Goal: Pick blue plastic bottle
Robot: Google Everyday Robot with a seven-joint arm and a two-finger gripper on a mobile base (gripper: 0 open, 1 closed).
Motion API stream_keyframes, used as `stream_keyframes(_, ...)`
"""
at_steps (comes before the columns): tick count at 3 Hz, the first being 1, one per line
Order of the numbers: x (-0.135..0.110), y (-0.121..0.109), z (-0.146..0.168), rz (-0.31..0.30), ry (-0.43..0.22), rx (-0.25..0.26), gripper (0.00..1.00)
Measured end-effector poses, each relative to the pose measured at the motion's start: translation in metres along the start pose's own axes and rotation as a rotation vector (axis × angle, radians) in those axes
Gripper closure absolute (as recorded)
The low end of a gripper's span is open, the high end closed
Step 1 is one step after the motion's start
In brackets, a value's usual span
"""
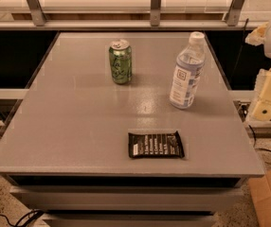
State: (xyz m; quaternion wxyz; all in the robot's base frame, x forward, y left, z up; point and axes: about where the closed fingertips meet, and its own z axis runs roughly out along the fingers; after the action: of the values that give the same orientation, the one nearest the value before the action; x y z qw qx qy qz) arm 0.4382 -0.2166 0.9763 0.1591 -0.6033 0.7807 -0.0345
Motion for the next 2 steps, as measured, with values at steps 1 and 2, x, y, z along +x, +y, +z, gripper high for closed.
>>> stream_keyframes(1, -0.0002, -0.0001, -0.0004, 0.0, -0.001, 0.002, 0.0)
stream_keyframes(2, -0.0061, -0.0022, 0.0056, -0.001, -0.057, -0.027, 0.0)
